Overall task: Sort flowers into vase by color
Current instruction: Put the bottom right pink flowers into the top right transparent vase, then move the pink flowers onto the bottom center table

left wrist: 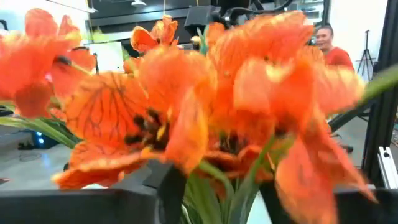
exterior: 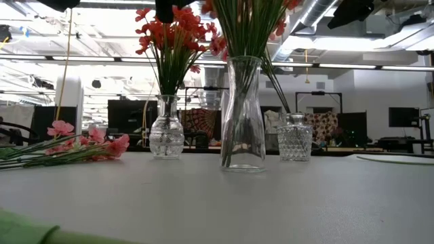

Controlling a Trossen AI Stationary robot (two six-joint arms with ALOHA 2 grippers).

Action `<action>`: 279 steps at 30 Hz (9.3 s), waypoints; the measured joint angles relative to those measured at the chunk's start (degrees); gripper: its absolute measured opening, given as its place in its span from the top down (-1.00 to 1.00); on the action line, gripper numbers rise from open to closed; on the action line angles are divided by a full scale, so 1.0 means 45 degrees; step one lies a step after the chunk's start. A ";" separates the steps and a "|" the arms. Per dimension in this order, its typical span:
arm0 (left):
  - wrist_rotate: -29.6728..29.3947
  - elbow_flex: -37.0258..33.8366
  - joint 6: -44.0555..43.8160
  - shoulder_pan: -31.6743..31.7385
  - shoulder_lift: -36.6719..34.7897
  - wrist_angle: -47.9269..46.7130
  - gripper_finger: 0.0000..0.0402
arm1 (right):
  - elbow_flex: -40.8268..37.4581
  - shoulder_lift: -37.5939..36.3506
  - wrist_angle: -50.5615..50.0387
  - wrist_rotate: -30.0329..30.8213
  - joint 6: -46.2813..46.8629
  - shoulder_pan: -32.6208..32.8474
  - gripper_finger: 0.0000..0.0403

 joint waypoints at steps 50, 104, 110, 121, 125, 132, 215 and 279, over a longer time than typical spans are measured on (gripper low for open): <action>-0.3594 0.0000 -0.2670 -0.3016 -0.3434 -0.7729 -0.10 | 0.0971 0.2741 -0.4274 -0.5410 0.0516 0.4702 -0.14; -0.2098 0.0000 -0.3036 -0.3012 -0.3424 -0.8009 -0.10 | 0.0952 1.2900 -0.4896 -0.7418 -0.4027 0.5921 0.53; -0.2103 0.0000 -0.3036 -0.3012 -0.3424 -0.8005 -0.10 | 0.0952 1.2896 -0.5076 -0.7475 -0.4027 0.5905 0.80; -0.2125 0.0000 -0.3031 -0.3012 -0.3424 -0.7977 -0.10 | 0.0947 1.1274 -0.5397 -0.7446 -0.2868 0.5745 0.81; -0.2132 0.0000 -0.3028 -0.3012 -0.3424 -0.7970 -0.10 | 0.0957 0.9516 -0.5309 -0.7279 -0.1641 0.5464 0.83; -0.2137 0.0000 -0.3027 -0.3012 -0.3424 -0.7970 -0.10 | 0.0957 0.6008 -0.5078 -0.5405 0.0494 0.4828 0.83; -0.1821 -0.0005 -0.3272 -0.3007 -0.3424 -0.7985 -0.10 | -0.6766 -0.3642 1.0021 0.0616 -0.3813 -0.3254 0.78; -0.1946 -0.0005 -0.3640 -0.3007 -0.3424 -0.7985 -0.10 | -0.2166 -0.1387 -0.6924 -0.5470 -0.2565 -0.3211 -0.01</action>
